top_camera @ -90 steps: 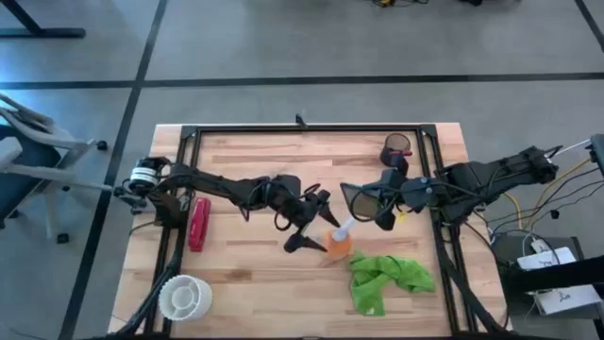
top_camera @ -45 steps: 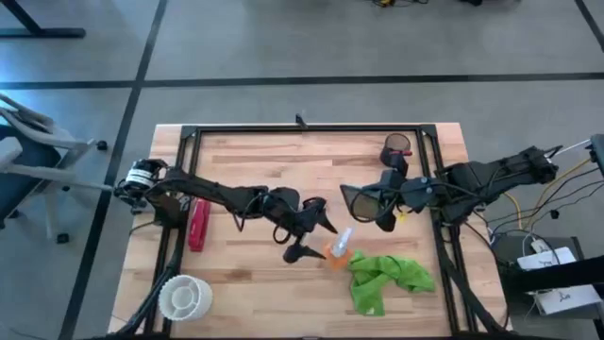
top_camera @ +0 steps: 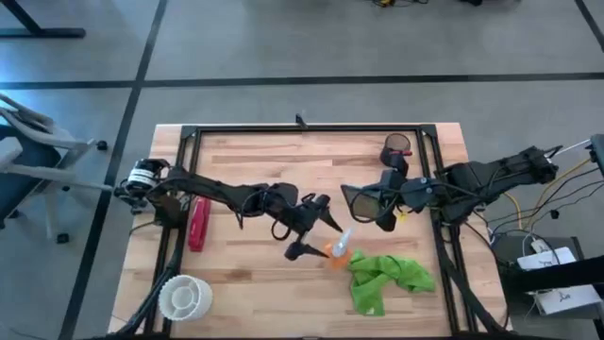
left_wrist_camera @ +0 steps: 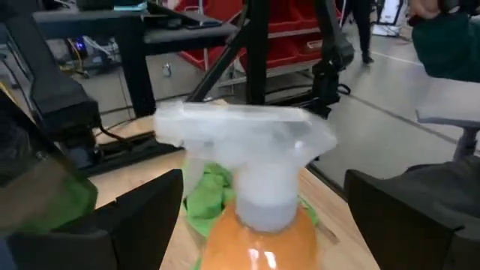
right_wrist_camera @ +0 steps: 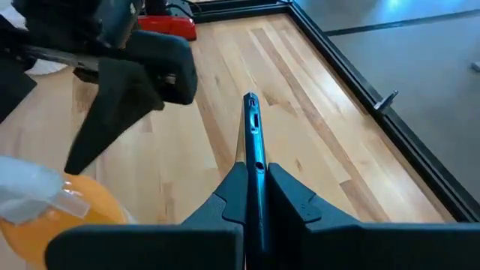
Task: Apply microfiber cloth
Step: Spray the front screen of the blue cellphone with the yellow spray bottle
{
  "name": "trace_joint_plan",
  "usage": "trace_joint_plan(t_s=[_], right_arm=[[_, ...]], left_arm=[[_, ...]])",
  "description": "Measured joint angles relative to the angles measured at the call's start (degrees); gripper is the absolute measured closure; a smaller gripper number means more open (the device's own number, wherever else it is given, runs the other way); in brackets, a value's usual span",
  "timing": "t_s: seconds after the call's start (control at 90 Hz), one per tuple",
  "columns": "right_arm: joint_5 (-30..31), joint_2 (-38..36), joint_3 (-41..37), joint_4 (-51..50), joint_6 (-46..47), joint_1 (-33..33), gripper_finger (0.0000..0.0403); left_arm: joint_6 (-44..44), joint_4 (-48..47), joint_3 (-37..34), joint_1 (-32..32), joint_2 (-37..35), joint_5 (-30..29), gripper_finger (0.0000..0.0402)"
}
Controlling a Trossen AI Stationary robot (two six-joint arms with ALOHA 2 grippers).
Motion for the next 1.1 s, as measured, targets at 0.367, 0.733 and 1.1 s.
trace_joint_plan(t_s=[0.367,0.733,1.1], right_arm=[[0.02,0.00,0.00,0.02,0.44,0.00,0.0394],[0.02,0.00,0.00,0.04,0.92,0.00,0.0394],[0.00,0.00,-0.13,-0.01,0.90,0.00,0.0394]], left_arm=[[-1.12,6.75,-0.04,0.60,2.68,1.65,0.0052],[-1.35,6.04,5.38,0.86,7.68,1.58,0.0051],[-0.84,4.13,7.09,0.84,7.87,1.51,0.0052]])
